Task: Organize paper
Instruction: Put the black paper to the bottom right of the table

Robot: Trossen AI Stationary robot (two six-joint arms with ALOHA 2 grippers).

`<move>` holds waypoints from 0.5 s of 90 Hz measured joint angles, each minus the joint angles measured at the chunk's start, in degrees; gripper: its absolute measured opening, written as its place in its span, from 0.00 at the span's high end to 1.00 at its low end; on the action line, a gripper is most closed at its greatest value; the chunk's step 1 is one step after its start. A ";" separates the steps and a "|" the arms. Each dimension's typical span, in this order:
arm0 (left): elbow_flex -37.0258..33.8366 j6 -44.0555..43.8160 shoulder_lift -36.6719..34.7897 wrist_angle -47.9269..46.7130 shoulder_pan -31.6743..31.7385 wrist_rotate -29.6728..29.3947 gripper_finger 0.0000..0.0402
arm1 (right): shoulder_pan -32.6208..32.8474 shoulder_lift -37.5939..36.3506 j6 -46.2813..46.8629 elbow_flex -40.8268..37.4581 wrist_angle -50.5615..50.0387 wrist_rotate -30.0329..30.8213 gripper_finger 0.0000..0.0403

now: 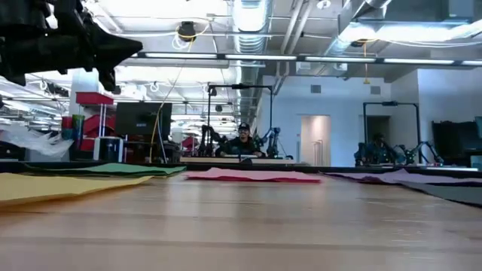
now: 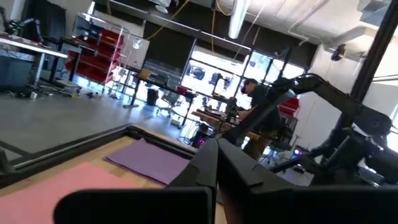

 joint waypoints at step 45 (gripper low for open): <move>0.02 -2.97 0.00 -6.05 0.00 -0.90 1.00 | 1.64 0.00 12.93 0.00 1.49 -1.75 0.77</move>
